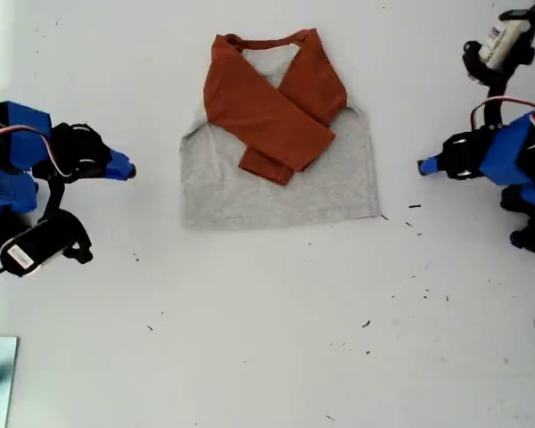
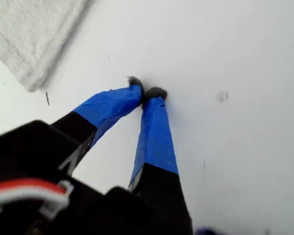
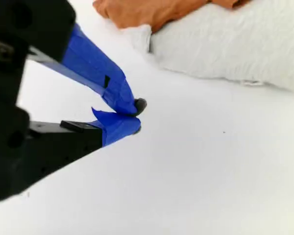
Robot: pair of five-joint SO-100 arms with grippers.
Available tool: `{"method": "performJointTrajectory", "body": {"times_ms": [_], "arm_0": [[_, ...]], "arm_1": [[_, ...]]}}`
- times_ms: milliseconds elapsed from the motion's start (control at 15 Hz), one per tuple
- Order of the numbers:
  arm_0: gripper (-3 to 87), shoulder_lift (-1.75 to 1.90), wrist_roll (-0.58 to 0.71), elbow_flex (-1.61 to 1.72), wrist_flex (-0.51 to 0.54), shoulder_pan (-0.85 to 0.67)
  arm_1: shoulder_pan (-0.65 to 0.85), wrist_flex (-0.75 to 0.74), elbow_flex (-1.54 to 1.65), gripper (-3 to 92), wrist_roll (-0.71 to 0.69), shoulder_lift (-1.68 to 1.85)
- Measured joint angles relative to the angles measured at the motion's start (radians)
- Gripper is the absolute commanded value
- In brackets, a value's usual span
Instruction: Fold t shirt
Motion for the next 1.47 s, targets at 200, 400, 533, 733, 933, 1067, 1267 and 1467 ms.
{"method": "performJointTrajectory", "body": {"times_ms": [200, 400, 533, 733, 933, 1067, 1267, 1467], "arm_0": [[27.1, -0.299, 0.002, -0.454, 0.244, 0.057], [26.2, -0.669, 0.029, -0.966, 0.402, 0.132], [26.7, -0.775, 0.037, -1.005, 0.377, 0.149], [26.9, -0.868, 0.006, -0.893, 0.235, 0.206], [25.8, -0.965, -0.035, -0.785, 0.107, 0.241], [14.6, -1.012, -0.049, -0.701, 0.003, 0.245], [-0.3, -1.104, -0.038, -0.684, -0.106, 0.241], [-0.3, -1.157, -0.005, -0.733, -0.150, 0.230]], "arm_1": [[-0.063, 0.327, -0.638, 38.4, 0.032, -0.400], [-0.110, 0.558, -1.152, 35.2, 0.040, -0.637], [-0.149, 0.565, -1.212, 34.3, 0.071, -0.723], [-0.195, 0.431, -1.058, 32.9, 0.140, -0.767], [-0.218, 0.245, -0.887, 32.3, 0.167, -0.857], [-0.230, 0.124, -0.836, 29.2, 0.173, -0.948], [-0.239, 0.002, -0.782, 3.8, 0.196, -1.048], [-0.261, -0.110, -0.769, 3.2, 0.209, -1.068]]}}
